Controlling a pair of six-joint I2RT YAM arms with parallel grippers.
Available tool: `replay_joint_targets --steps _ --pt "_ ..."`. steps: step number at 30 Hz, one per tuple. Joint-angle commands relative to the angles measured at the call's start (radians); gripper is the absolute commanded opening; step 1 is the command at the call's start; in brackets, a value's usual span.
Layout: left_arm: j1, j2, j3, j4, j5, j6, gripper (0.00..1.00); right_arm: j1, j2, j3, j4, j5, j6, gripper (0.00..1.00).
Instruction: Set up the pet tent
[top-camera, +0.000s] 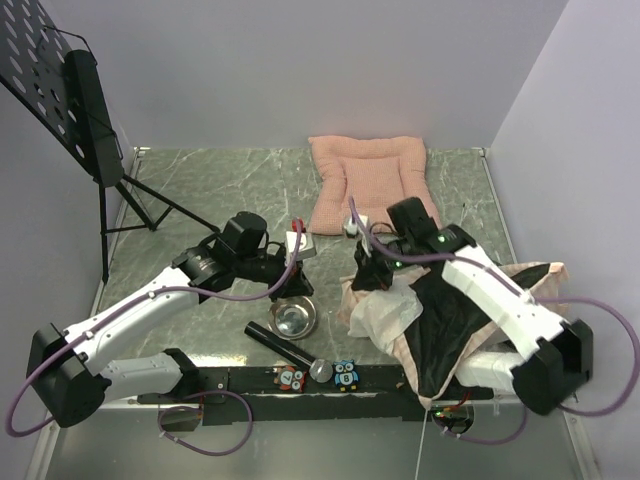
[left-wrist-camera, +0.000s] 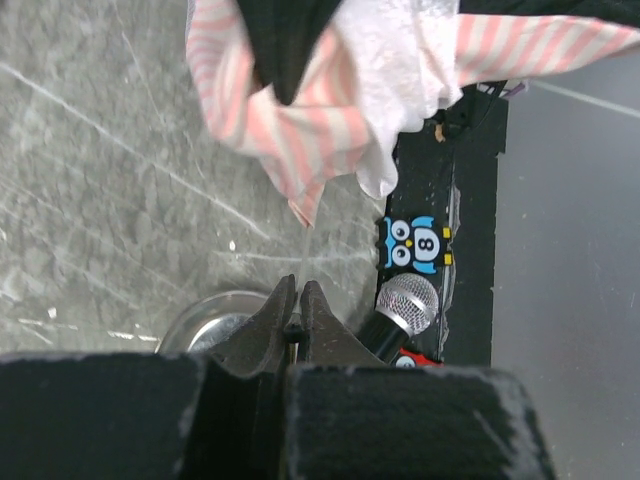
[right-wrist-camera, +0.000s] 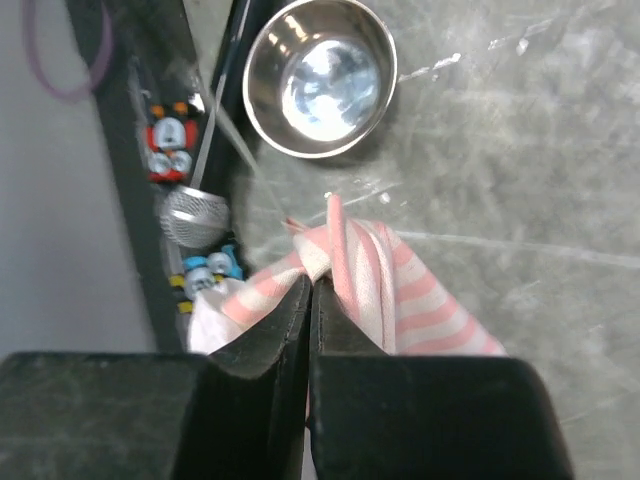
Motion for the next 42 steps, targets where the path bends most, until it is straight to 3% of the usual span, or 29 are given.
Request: replay_joint_targets --steps 1,6,11,20,26,31,42 --pt "-0.023 0.004 -0.022 -0.003 -0.009 -0.008 0.01 0.025 -0.176 -0.134 0.162 0.057 -0.234 0.02" --pt "-0.026 0.042 -0.021 0.031 0.086 -0.022 0.01 0.04 -0.313 -0.223 0.308 0.017 -0.246 0.0" --pt "-0.043 0.125 0.022 0.078 0.175 -0.049 0.01 0.063 -0.318 -0.219 0.363 -0.017 -0.254 0.0" --pt "-0.051 0.186 0.064 0.255 0.29 -0.244 0.01 0.106 -0.321 -0.229 0.453 -0.005 -0.185 0.0" --pt "-0.052 0.082 -0.024 0.549 0.212 -0.489 0.01 0.139 -0.354 -0.288 0.483 0.037 -0.121 0.0" --pt "-0.054 0.115 -0.055 0.767 0.169 -0.71 0.01 0.185 -0.37 -0.317 0.541 0.109 -0.062 0.0" --pt "-0.066 0.188 -0.033 0.973 0.06 -0.957 0.01 0.235 -0.378 -0.358 0.62 0.239 -0.005 0.0"
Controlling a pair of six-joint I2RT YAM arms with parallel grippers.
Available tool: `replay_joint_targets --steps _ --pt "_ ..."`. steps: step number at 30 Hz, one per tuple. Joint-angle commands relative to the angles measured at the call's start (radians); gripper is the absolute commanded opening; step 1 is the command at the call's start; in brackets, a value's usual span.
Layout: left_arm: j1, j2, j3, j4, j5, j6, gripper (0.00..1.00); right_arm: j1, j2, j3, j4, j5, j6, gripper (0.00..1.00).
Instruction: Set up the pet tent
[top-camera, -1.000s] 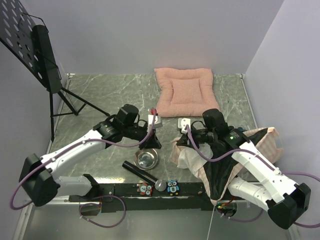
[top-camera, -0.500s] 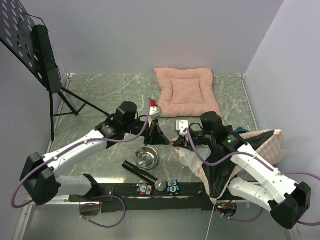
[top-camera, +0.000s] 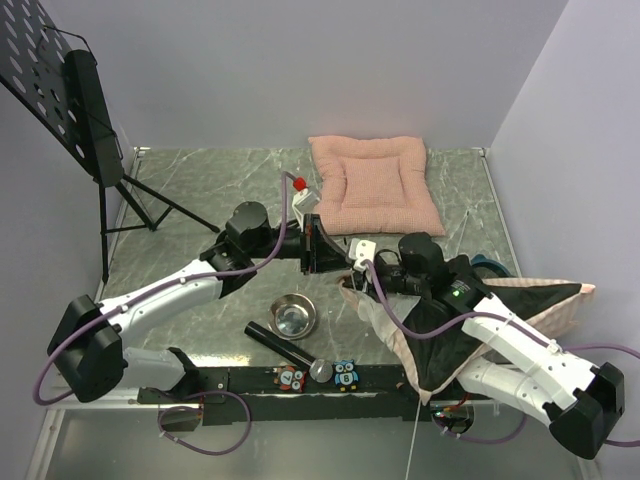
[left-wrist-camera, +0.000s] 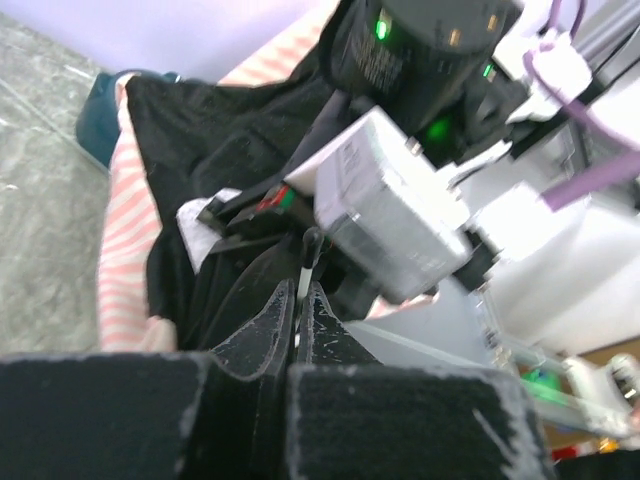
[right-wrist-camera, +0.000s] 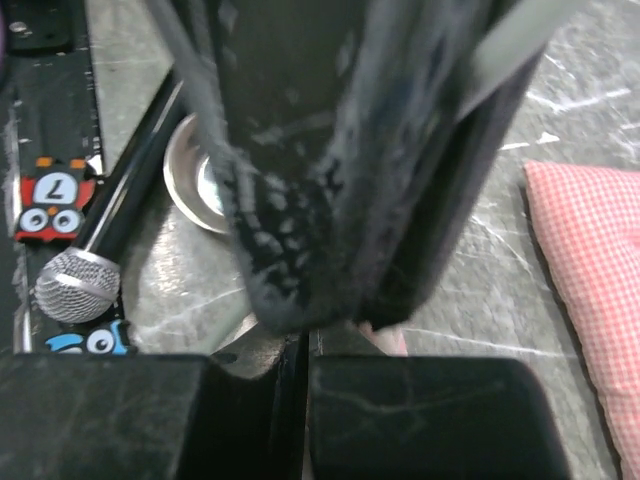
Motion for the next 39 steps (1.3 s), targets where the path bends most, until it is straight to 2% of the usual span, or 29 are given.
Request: replay_joint_targets --steps 1,5,9,12,15,21,27,34,39 --pt "-0.033 0.034 -0.003 0.154 -0.06 -0.199 0.01 0.033 -0.012 0.003 0.109 0.002 0.017 0.0" --pt "-0.033 0.042 -0.033 0.238 -0.089 -0.296 0.01 0.034 -0.01 0.004 0.12 -0.005 0.02 0.0" --pt "-0.035 0.048 -0.024 0.268 -0.029 -0.295 0.01 0.033 -0.015 0.015 0.101 -0.018 0.018 0.0" --pt "-0.036 0.04 0.0 0.145 0.113 -0.157 0.01 0.019 -0.039 0.024 0.1 0.005 0.017 0.0" --pt "-0.038 0.027 -0.003 -0.072 0.215 0.022 0.01 -0.024 -0.073 0.041 0.13 -0.02 0.046 0.0" --pt "-0.041 0.019 -0.04 -0.344 0.258 0.245 0.01 -0.073 -0.128 0.069 0.157 -0.092 0.089 0.0" --pt "-0.052 0.06 -0.035 -0.397 0.252 0.316 0.01 -0.14 -0.16 0.09 0.138 -0.181 0.135 0.0" --pt "-0.087 0.146 0.034 -0.459 0.264 0.379 0.01 -0.176 -0.211 0.09 0.172 -0.209 0.202 0.0" --pt "-0.101 0.157 0.03 -0.469 0.263 0.397 0.01 -0.237 -0.23 0.086 0.229 -0.268 0.296 0.0"
